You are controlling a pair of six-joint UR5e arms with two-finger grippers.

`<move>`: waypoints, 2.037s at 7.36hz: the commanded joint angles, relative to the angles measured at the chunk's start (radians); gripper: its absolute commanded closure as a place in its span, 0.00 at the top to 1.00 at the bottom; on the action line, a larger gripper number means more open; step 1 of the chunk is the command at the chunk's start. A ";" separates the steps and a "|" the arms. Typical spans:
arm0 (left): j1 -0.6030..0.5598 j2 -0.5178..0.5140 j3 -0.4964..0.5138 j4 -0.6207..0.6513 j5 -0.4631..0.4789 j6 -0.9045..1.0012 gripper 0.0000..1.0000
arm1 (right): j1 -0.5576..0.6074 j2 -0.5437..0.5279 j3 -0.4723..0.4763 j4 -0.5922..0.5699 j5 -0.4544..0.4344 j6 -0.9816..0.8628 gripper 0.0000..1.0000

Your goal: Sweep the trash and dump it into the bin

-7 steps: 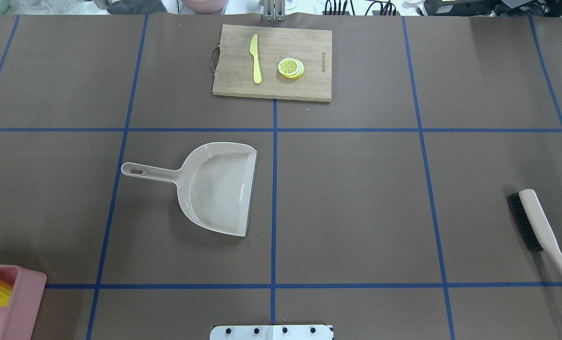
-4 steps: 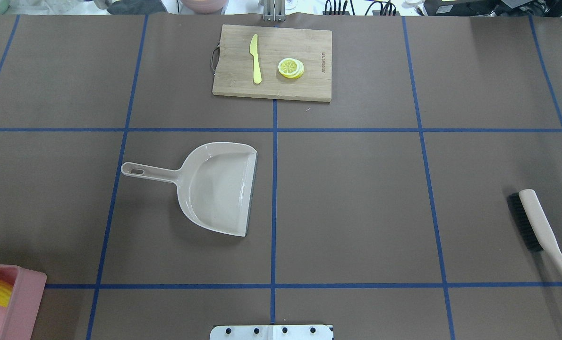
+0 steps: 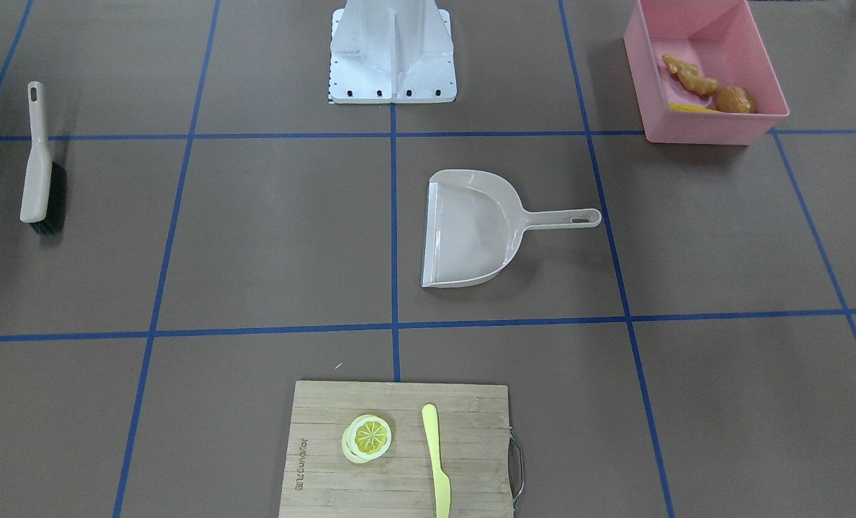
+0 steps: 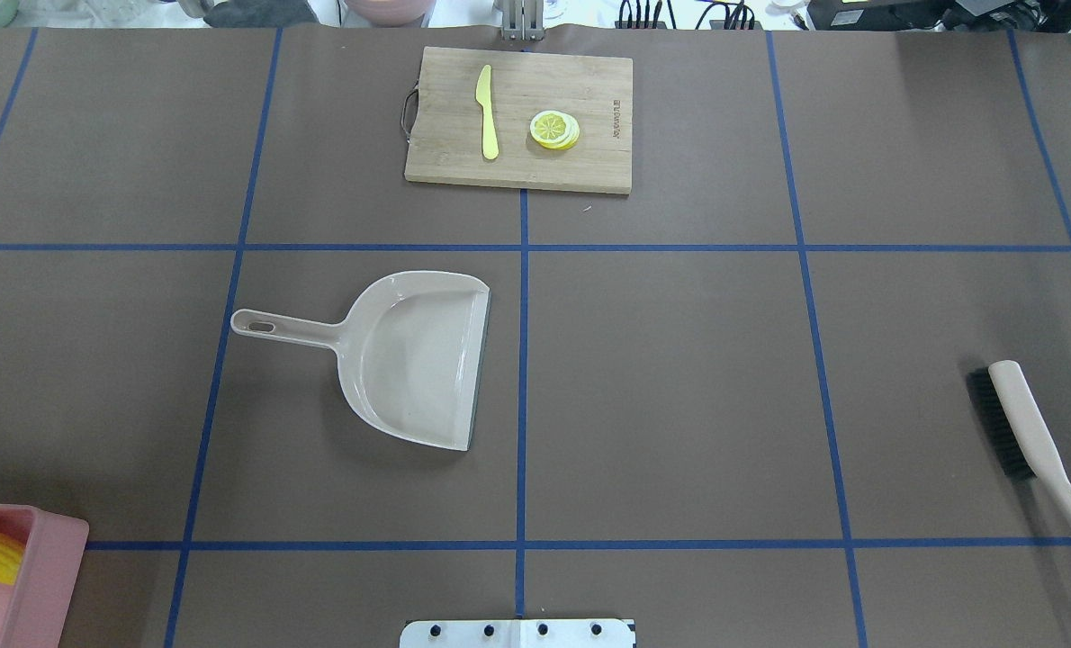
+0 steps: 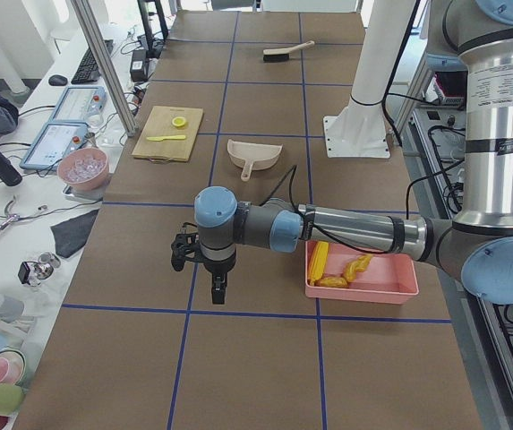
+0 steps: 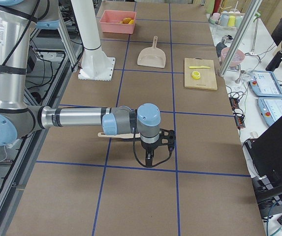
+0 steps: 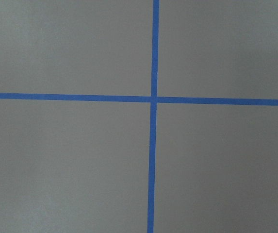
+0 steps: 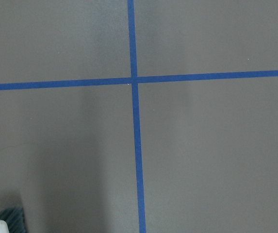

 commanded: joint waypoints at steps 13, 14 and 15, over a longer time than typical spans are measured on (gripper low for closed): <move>-0.016 0.039 0.004 0.001 0.002 0.000 0.98 | 0.000 0.002 -0.002 0.000 0.002 -0.002 1.00; -0.016 0.064 -0.001 0.000 -0.003 0.000 0.98 | -0.001 0.002 -0.002 0.000 0.002 -0.002 1.00; -0.016 0.065 -0.002 0.000 -0.003 0.002 0.98 | 0.000 0.002 -0.002 0.000 0.002 -0.002 1.00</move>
